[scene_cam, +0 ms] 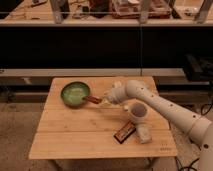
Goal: Place the pepper in the ceramic bowl
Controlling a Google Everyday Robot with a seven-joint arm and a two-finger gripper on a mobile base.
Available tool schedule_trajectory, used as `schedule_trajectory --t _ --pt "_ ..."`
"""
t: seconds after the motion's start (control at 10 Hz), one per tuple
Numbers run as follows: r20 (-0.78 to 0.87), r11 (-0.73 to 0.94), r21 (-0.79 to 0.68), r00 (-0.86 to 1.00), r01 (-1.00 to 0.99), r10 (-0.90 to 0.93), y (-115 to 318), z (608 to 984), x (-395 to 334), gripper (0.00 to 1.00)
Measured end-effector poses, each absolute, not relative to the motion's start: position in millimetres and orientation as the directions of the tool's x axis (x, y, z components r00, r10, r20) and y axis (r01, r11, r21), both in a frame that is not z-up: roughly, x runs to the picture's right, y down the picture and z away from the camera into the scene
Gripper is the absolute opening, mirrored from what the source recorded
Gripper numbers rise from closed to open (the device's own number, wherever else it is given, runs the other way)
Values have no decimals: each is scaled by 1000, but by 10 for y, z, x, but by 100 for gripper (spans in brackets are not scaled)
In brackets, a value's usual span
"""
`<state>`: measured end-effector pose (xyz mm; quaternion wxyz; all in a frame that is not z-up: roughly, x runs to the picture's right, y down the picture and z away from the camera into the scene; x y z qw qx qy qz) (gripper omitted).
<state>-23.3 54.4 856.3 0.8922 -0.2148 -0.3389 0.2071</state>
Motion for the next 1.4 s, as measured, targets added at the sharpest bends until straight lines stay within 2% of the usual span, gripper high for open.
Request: schedule_trajectory --t 0.2,0.5,0.7,0.9,1.1,1.2,1.4 --pt "547 828 -521 664 -206 510 364 8602 -447 20" --pt "572 822 -537 633 -190 521 133 8851 -840 21" --pt "574 815 -554 632 -169 521 86 9019 -1124 36" --pt "581 815 -558 627 -157 519 5 9109 -1330 58" --pt "588 816 -557 620 -156 520 -57 9137 -1401 74" --pt "590 816 -557 618 -154 520 -75 9147 -1422 79" --pt "591 814 -562 617 -148 520 -57 9166 -1417 80"
